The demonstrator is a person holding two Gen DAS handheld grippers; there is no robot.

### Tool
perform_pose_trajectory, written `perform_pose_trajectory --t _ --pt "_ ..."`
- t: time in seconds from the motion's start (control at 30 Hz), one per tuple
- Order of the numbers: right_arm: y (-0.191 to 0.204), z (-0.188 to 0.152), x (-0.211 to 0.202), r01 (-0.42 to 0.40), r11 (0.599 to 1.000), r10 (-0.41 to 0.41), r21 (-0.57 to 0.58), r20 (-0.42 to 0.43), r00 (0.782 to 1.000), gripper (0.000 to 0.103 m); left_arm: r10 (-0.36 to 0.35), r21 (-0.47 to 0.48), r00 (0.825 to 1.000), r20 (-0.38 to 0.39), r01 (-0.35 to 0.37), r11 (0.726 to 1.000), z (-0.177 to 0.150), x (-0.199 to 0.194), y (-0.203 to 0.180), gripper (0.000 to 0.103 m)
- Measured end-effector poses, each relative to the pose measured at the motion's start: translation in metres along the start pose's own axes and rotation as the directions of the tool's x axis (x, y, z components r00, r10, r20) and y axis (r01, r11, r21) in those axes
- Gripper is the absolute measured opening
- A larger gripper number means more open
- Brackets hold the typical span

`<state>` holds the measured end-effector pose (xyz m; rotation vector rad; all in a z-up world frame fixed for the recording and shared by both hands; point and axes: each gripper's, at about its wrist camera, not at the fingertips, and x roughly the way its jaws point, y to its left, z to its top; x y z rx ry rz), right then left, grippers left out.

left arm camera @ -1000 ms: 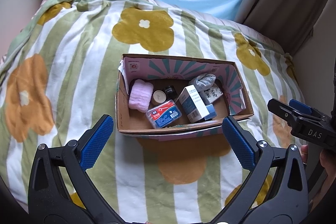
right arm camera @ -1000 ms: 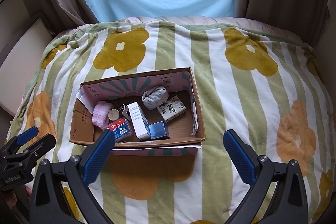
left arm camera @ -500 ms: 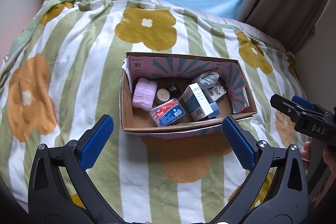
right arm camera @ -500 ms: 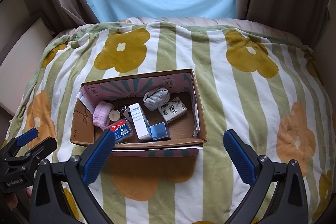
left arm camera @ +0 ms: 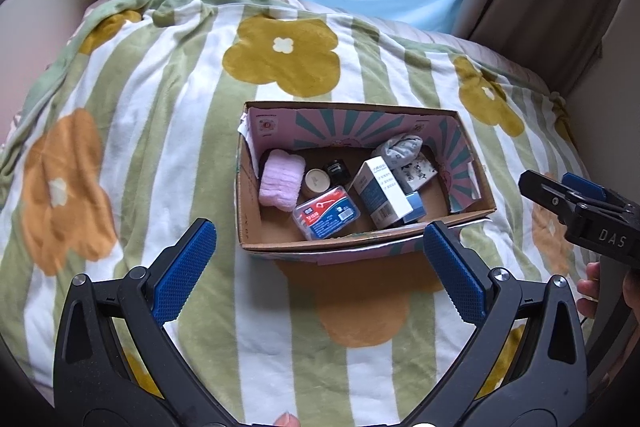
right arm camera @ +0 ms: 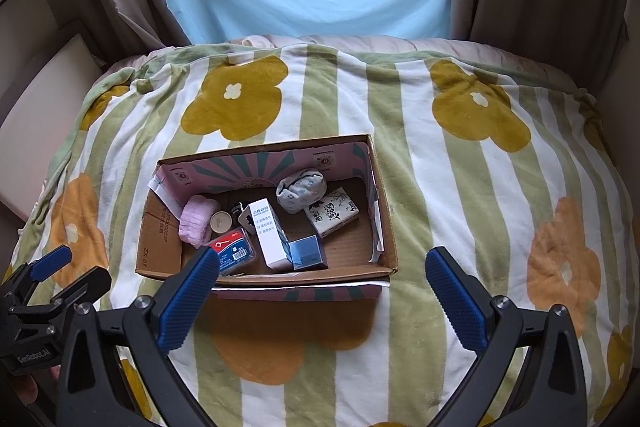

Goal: Organize objects

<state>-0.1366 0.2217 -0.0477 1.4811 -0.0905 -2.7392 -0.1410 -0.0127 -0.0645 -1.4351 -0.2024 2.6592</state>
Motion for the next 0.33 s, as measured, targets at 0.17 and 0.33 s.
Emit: perform_pose_trajectory --t 0.17,0.33 --pt "0.0006 0.0002 0.0004 0.001 1.0 -0.001 0.0 0.0 1.0 0.102 0.025 -0.024 0.999 0.023 -0.024 0.999 -0.0025 -0.0006 0.0032 0.103" --pt "0.0002 -0.0001 0.0006 0.001 1.0 -0.001 0.0 -0.001 1.0 0.102 0.016 -0.033 0.999 0.037 -0.015 0.999 -0.0023 -0.0018 0.0075 0.103"
